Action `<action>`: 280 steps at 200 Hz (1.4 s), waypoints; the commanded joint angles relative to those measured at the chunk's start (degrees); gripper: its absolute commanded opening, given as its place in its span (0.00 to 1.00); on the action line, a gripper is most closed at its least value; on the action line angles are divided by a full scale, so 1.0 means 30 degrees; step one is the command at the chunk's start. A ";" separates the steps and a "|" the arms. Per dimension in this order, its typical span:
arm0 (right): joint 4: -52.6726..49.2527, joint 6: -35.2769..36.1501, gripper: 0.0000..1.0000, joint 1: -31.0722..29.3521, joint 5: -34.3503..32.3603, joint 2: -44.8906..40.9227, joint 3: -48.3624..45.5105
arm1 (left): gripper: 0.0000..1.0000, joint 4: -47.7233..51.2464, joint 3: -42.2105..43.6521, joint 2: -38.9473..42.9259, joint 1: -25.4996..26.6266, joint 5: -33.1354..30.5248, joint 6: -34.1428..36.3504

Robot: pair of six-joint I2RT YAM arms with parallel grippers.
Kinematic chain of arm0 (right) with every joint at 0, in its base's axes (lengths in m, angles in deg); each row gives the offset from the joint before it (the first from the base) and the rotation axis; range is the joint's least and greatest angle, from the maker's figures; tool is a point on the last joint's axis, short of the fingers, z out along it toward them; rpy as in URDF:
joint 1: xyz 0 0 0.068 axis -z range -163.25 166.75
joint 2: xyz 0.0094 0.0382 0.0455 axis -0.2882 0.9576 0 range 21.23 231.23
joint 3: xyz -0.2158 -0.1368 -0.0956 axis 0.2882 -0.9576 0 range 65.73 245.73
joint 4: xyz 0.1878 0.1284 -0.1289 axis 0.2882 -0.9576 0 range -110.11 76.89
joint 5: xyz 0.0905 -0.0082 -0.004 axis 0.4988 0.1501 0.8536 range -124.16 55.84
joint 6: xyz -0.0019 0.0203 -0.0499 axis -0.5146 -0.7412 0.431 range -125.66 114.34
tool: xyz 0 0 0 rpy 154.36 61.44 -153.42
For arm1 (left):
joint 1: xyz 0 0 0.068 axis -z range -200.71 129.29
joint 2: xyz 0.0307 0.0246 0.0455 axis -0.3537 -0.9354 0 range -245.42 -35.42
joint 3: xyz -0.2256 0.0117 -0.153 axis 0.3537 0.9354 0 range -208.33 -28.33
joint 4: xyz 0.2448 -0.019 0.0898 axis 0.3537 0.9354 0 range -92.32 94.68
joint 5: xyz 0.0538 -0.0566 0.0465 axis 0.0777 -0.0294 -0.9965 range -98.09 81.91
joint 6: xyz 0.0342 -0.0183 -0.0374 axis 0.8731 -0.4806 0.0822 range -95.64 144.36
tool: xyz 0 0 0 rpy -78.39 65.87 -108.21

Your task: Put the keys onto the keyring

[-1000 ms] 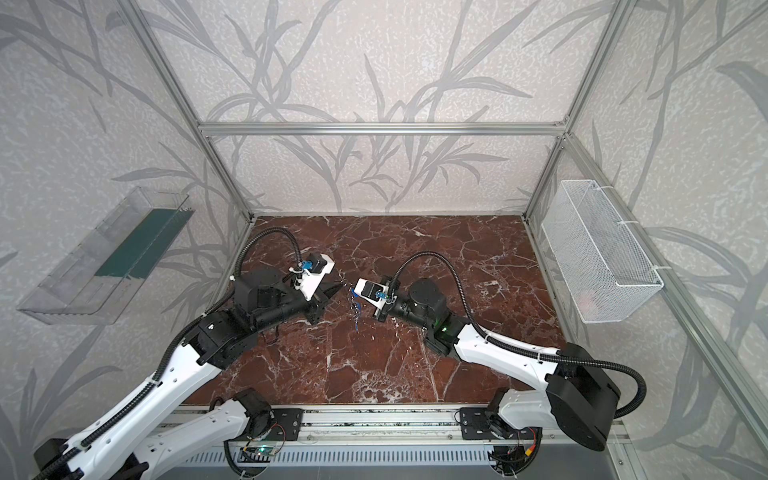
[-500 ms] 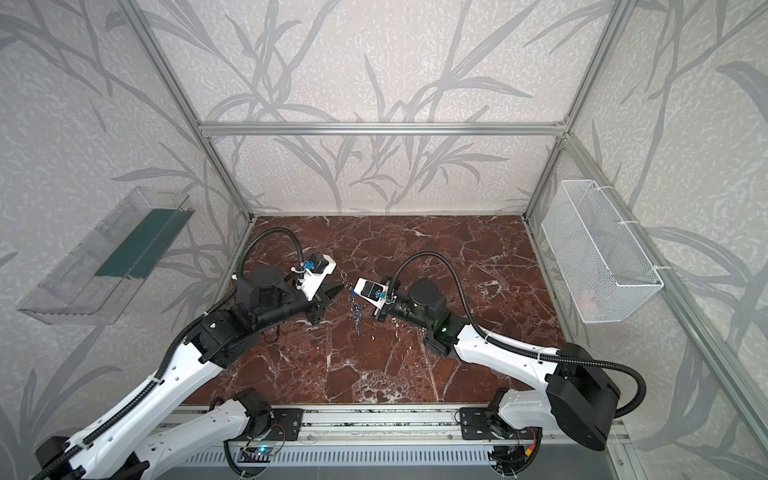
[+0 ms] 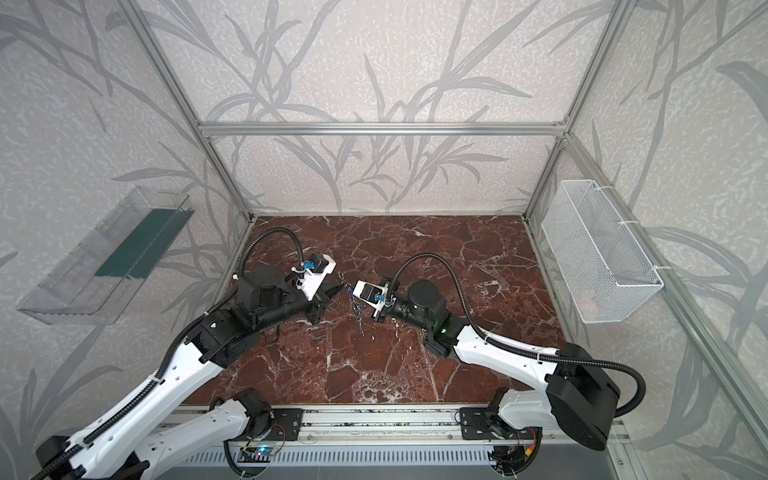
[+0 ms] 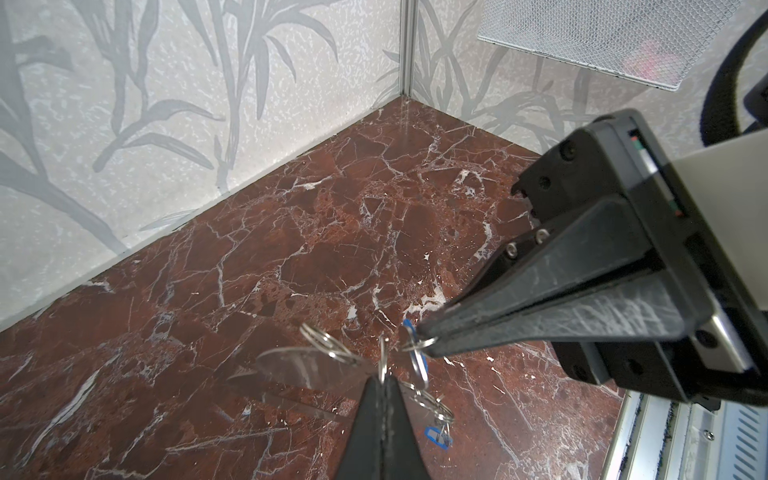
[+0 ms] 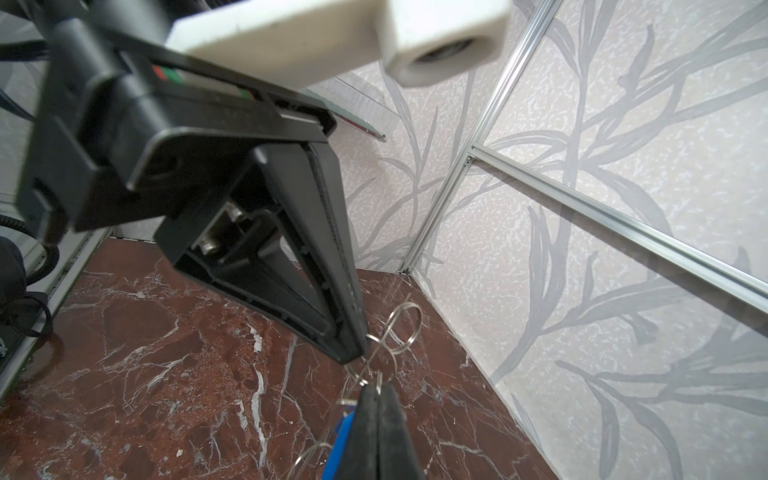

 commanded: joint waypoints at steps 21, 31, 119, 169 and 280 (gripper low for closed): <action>0.0673 -0.0099 0.00 -0.0122 0.0258 -0.0196 -0.0164 | 0.00 -0.0491 -0.0282 0.0403 0.0038 -0.0145 0.0008; 0.0644 -0.0074 0.00 -0.0122 0.0337 -0.0180 -0.0157 | 0.00 -0.0499 -0.0274 0.0375 0.0035 0.0029 -0.0008; 0.0981 -0.0247 0.00 -0.0109 -0.0934 0.0185 0.0253 | 0.00 -0.0096 -0.0387 0.0141 0.0037 0.1038 0.0195; 0.0995 -0.0232 0.00 -0.0121 -0.0692 0.0224 0.0226 | 0.00 -0.0102 -0.0388 0.0112 0.0046 0.1173 0.0180; 0.0805 -0.0101 0.00 -0.0242 0.0345 0.0201 0.0109 | 0.00 -0.0275 -0.0482 0.0090 0.0006 0.0397 -0.0057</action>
